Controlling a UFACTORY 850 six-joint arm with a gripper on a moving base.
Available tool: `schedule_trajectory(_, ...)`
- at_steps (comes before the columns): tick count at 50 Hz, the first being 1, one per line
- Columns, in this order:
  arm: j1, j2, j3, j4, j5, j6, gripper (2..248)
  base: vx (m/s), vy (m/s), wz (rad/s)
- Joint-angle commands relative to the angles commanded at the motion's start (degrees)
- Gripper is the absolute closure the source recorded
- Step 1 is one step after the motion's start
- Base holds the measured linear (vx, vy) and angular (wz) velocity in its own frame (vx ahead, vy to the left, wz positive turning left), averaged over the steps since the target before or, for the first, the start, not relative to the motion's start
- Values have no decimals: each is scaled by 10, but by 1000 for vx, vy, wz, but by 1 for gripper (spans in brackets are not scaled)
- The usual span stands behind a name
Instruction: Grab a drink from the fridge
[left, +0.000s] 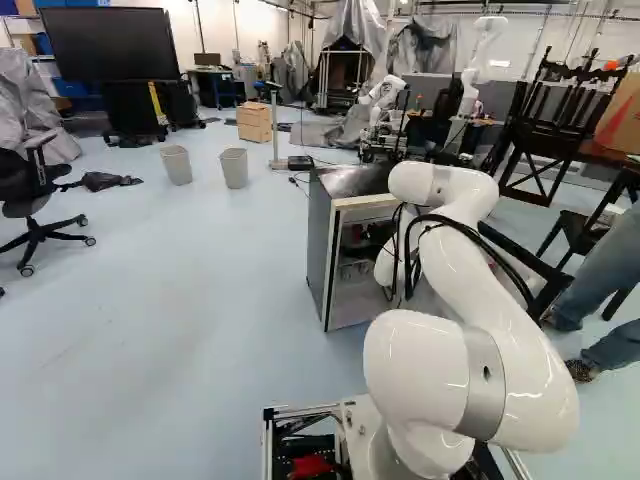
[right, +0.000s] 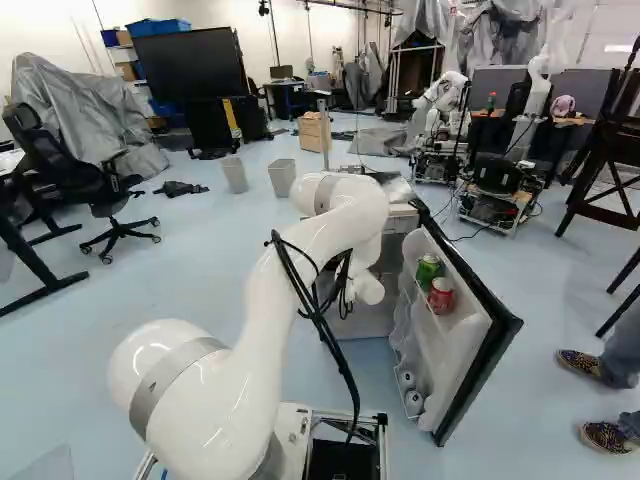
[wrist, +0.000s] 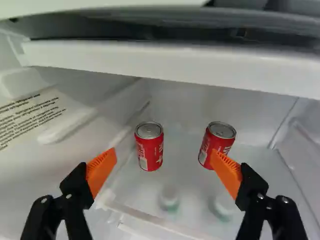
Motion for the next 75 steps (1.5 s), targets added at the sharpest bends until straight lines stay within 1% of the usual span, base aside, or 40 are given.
schedule_trajectory(36,9,-23,-46,0,-45,0,3,0,0,0)
schedule_trajectory(53,18,-30,-59,0,-48,0,3,0,0,0)
schedule_trajectory(67,26,-31,-61,0,-48,0,3,0,0,0)
schedule_trajectory(75,27,-41,-69,0,-48,0,3,0,0,0)
